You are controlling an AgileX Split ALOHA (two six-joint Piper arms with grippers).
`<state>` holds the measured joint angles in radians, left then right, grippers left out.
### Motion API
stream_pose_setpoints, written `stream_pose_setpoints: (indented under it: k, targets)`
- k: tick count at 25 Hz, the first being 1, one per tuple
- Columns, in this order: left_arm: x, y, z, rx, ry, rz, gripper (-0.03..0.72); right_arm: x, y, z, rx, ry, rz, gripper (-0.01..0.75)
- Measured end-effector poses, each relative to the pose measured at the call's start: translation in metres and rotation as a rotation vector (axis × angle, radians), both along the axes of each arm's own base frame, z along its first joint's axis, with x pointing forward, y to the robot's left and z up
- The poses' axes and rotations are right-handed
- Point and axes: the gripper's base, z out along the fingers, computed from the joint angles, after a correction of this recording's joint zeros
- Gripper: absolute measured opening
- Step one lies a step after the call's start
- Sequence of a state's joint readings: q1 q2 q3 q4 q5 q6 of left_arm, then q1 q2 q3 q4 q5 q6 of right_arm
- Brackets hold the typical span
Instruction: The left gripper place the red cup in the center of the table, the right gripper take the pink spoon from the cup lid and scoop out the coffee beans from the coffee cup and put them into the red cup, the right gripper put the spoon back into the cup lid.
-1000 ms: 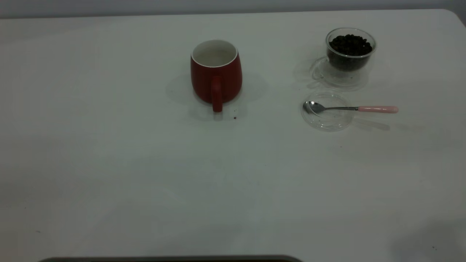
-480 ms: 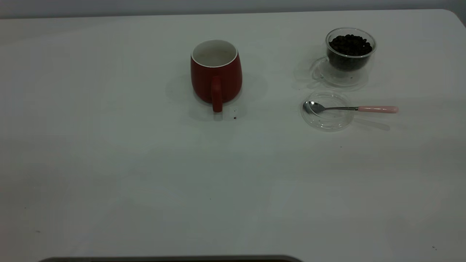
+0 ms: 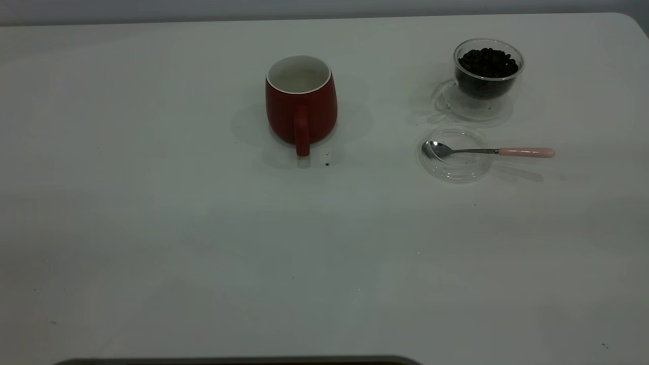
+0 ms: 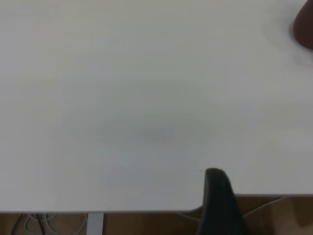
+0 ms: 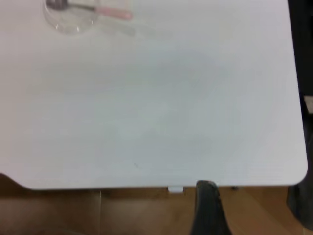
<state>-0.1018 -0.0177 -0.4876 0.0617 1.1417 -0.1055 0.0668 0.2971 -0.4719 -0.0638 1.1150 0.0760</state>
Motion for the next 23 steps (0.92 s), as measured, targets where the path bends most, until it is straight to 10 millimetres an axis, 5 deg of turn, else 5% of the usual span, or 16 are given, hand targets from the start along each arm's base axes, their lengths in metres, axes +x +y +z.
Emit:
stream_pose_setpoints:
  k: [8,23]
  targets:
    - [0.0,0.0,0.0,-0.002,0.0,0.002,0.518,-0.037,-0.003,0.005,0.017,-0.251,-0.001,0.558]
    - [0.0,0.0,0.0,-0.001,0.002,0.001,0.518,-0.038,-0.003,0.004,0.022,-0.256,0.053,0.558]
